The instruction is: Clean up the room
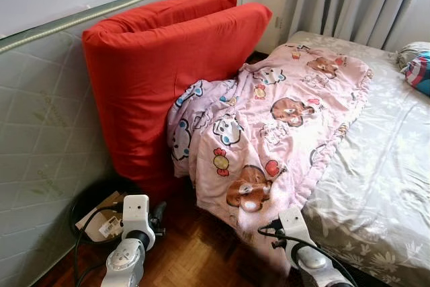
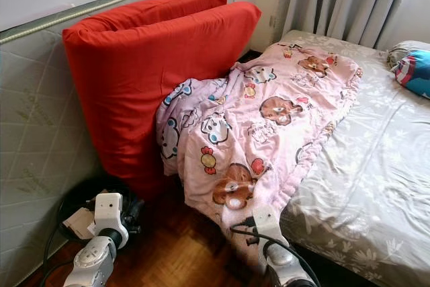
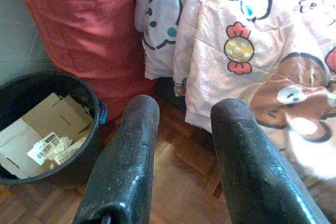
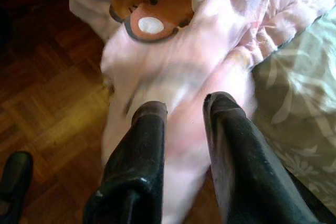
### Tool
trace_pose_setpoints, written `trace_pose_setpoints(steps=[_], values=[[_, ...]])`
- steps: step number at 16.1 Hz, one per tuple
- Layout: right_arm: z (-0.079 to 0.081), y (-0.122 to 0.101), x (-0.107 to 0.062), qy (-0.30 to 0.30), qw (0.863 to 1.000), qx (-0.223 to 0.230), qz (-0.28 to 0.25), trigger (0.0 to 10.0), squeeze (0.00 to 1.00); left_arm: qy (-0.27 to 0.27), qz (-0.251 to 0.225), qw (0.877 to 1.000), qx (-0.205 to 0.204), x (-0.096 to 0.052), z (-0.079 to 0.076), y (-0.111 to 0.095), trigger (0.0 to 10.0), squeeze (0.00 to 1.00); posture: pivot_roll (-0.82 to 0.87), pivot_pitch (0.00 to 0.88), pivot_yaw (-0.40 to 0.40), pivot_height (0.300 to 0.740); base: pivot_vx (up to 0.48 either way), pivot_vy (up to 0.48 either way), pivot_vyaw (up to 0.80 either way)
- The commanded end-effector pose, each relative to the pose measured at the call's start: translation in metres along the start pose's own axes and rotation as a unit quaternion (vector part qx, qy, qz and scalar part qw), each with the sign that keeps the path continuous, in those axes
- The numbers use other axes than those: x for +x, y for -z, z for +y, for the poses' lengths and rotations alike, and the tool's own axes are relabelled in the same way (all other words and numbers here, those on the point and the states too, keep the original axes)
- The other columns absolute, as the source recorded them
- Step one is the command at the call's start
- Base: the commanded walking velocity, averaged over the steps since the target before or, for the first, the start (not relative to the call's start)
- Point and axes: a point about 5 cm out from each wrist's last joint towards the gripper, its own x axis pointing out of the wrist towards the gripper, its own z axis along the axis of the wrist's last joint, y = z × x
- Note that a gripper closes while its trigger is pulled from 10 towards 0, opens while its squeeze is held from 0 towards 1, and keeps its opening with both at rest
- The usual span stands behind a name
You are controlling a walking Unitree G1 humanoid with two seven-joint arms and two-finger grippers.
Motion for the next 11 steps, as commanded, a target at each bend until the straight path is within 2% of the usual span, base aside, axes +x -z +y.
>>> trace_pose_setpoints(steps=[1,4,6,7,8,9,10,11], values=[[-0.001,0.008,-0.001,0.001,1.000,0.001,0.018,10.0,1.00,0.005,0.002,1.000,0.011,0.001,0.000,0.000,10.0,0.00,-0.09,0.014,-0.006,0.740,0.000,0.000,0.00],[-0.001,0.019,-0.003,-0.004,0.999,-0.001,0.038,10.0,1.00,0.006,0.003,1.000,0.012,0.001,-0.001,0.000,10.0,0.00,-0.09,0.013,-0.005,0.740,0.000,0.000,0.00],[-0.001,0.025,-0.005,-0.007,0.999,0.025,0.041,10.0,1.00,0.008,0.010,1.000,0.012,0.001,-0.002,0.002,10.0,0.00,-0.09,0.013,-0.005,0.740,0.000,0.000,0.00],[-0.001,0.031,-0.006,-0.008,0.997,0.054,0.045,10.0,0.69,0.010,0.032,0.999,0.014,0.000,-0.002,0.009,10.0,0.00,-0.09,0.011,-0.004,0.740,0.000,0.000,0.00],[-0.002,0.034,-0.007,-0.007,0.997,0.057,0.049,10.0,0.54,0.010,0.042,0.999,0.017,0.000,-0.002,0.012,10.0,0.00,-0.08,0.011,-0.001,0.740,0.000,0.000,0.00],[-0.005,0.043,-0.010,-0.001,0.996,0.072,0.061,10.0,0.00,0.004,0.067,0.998,0.005,-0.001,0.000,0.019,10.0,0.00,-0.08,0.011,-0.001,0.740,0.000,0.000,0.00],[-0.009,0.053,-0.013,0.006,0.993,0.093,0.073,10.0,0.00,0.002,0.095,0.995,-0.011,-0.002,0.002,0.026,10.0,0.00,-0.08,0.007,0.003,0.740,0.000,0.000,0.00],[-0.013,0.067,-0.018,0.016,0.988,0.121,0.090,10.0,0.00,0.002,0.131,0.991,0.001,-0.005,0.004,0.035,10.0,0.00,-0.09,0.001,0.006,0.740,0.000,0.000,0.00]])
